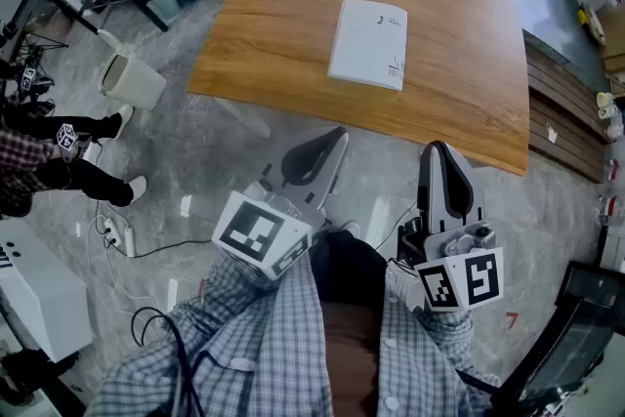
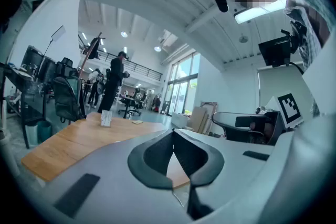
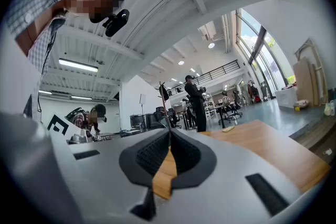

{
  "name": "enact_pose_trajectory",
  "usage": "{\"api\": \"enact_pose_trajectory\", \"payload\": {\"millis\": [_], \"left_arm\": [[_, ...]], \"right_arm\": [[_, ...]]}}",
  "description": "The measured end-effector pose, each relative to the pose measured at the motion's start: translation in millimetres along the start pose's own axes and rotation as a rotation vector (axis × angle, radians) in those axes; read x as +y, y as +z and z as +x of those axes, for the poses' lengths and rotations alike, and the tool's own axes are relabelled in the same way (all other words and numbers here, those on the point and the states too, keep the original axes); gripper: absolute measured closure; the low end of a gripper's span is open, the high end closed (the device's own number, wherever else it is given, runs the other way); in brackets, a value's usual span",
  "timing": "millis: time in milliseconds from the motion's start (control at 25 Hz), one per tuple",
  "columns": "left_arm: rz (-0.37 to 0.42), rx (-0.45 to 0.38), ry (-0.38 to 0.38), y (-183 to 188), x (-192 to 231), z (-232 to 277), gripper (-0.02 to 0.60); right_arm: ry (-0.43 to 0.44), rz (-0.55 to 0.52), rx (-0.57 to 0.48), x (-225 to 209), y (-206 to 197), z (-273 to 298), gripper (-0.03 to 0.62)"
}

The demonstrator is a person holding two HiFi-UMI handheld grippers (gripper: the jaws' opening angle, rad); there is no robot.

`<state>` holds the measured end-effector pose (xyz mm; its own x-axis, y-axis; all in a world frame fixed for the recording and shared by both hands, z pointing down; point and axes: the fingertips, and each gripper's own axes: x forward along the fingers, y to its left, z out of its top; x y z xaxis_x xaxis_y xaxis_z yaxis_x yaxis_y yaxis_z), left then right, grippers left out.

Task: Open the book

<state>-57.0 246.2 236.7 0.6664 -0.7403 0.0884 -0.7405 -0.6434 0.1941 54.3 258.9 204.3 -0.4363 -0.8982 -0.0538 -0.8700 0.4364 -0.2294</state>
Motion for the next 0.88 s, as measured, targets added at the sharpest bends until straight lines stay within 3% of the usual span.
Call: {"api": "enact_pose_trajectory", "payload": {"millis": [880], "left_arm": [[-0.009, 0.006, 0.0, -5.1, 19.4, -0.3, 0.572]], "right_arm": [[-0.028, 0.015, -0.009, -0.7, -4.7, 10.7, 0.568]]}}
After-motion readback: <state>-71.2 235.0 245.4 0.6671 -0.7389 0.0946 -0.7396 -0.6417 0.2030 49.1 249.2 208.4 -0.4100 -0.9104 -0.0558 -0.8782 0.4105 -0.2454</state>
